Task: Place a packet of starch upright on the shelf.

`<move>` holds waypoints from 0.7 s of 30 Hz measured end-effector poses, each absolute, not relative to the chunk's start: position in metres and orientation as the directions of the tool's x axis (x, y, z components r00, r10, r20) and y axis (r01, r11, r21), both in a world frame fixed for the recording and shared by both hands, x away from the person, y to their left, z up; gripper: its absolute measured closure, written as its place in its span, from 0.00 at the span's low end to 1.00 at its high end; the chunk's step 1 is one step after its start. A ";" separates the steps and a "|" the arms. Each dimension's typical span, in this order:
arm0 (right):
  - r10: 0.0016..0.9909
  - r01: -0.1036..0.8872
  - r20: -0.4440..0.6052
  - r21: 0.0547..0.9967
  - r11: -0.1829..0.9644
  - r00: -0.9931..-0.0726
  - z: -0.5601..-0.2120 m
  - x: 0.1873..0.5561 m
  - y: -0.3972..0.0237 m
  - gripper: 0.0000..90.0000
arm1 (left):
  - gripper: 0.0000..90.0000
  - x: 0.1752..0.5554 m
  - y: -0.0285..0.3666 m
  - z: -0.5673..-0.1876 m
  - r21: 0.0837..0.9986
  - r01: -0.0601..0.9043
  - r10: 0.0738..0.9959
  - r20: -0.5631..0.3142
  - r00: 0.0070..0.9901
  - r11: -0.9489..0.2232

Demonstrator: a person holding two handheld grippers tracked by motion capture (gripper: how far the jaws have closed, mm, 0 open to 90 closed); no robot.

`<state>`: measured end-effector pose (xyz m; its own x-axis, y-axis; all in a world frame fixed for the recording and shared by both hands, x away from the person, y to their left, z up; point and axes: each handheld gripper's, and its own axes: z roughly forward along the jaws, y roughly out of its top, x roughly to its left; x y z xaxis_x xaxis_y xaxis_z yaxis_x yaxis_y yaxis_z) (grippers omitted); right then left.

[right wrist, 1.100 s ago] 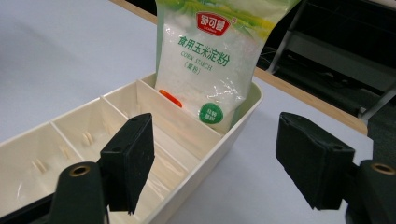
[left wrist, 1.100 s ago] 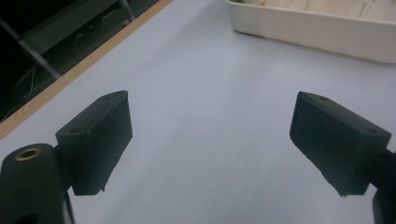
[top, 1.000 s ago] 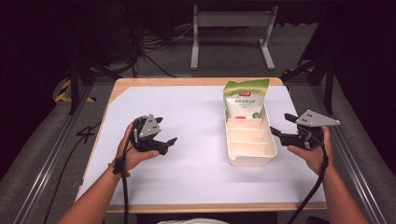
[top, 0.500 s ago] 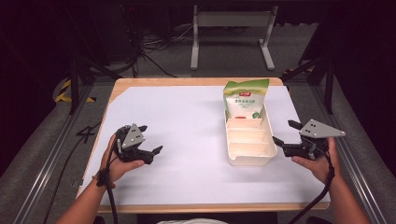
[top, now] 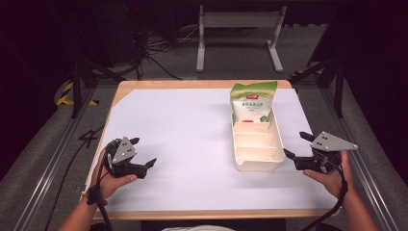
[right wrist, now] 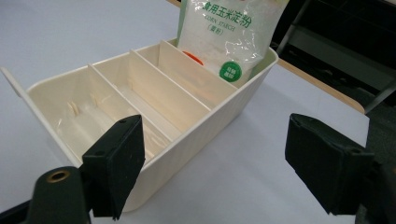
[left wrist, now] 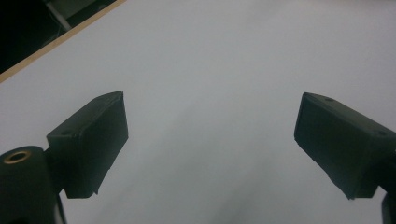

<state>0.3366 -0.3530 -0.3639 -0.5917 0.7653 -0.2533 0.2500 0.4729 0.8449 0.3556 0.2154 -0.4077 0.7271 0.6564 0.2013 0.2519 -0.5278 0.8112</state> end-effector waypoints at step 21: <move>0.781 0.283 -0.234 0.841 0.461 -0.578 -0.390 0.324 -0.368 0.19 | 0.12 0.335 0.254 -0.436 0.828 0.322 0.708 0.121 0.696 -0.459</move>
